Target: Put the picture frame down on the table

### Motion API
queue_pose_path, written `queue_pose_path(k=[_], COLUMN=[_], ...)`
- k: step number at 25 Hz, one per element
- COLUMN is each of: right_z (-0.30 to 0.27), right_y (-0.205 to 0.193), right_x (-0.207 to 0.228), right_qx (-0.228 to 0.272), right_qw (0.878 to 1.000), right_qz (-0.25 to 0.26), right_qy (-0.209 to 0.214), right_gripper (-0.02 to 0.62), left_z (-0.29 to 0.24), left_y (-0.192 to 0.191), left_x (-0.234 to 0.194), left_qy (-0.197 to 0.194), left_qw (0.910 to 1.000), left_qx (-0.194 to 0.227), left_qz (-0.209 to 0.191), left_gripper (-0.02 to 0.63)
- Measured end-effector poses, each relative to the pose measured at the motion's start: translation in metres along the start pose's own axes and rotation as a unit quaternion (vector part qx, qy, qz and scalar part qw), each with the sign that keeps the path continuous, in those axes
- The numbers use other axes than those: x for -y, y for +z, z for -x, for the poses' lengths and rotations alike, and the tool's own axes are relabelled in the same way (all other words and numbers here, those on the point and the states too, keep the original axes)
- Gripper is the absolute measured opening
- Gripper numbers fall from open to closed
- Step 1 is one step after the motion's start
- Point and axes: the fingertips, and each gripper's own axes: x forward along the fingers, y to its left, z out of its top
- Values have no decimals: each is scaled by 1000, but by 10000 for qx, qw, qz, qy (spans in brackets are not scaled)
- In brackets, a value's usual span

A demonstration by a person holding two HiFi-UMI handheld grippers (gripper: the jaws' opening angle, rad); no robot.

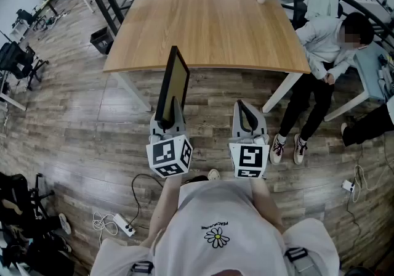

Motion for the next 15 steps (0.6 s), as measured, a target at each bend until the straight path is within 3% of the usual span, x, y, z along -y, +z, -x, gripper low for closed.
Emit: queue_pose_path(k=[11,15], right_z=[-10,-13], right_y=[-26,-28], right_x=[-7,-5], right_qx=[-274,-203], right_qw=[9991,9989], right_qz=[107,-187], right_qy=[318,386], right_gripper=[6,6], left_z=[-10,-15], left_y=[-6,-14], left_x=[-4,-9], left_qy=[93,175], left_qw=[9999,9997], left_qx=[46,-51], left_qz=[122,178], left_gripper=[23,23])
